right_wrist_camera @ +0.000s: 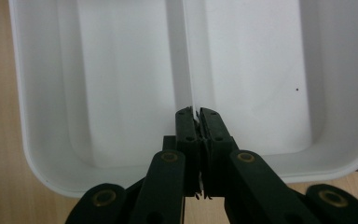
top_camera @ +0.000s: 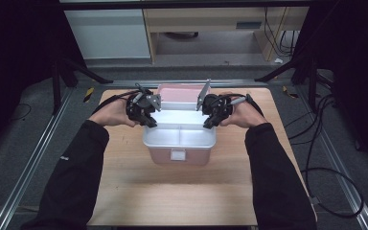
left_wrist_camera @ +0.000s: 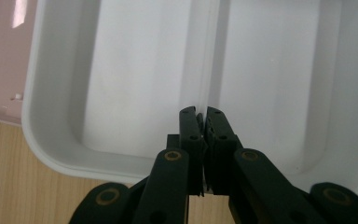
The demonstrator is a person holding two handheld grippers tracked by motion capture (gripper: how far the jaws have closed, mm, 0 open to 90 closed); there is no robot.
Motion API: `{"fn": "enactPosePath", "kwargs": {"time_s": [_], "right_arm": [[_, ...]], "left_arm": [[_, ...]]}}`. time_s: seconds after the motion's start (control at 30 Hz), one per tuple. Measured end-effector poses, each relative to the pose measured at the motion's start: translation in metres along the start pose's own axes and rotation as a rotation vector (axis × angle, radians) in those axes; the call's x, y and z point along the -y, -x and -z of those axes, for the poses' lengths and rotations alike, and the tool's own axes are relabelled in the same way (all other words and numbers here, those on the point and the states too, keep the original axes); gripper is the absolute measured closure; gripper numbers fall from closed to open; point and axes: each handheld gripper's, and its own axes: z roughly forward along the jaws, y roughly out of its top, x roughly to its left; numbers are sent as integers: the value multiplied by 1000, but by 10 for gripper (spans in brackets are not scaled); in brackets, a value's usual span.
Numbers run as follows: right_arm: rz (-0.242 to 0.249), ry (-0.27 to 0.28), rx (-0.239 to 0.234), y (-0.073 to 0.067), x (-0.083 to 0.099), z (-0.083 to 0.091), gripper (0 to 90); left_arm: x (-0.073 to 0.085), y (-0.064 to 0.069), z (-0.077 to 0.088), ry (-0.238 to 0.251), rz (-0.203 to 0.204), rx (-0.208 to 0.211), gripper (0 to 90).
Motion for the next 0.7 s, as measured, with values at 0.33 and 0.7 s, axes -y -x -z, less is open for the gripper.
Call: {"fn": "enactPosePath", "kwargs": {"time_s": [0.33,0.7], "right_arm": [[45,-1,-9,-46,-5,24,885],[71,39,-2,-94,4,33,891]], "left_arm": [[-2,47,25,-2,-34,-4,879],[0,94,33,22,-33,-1,881]]}}
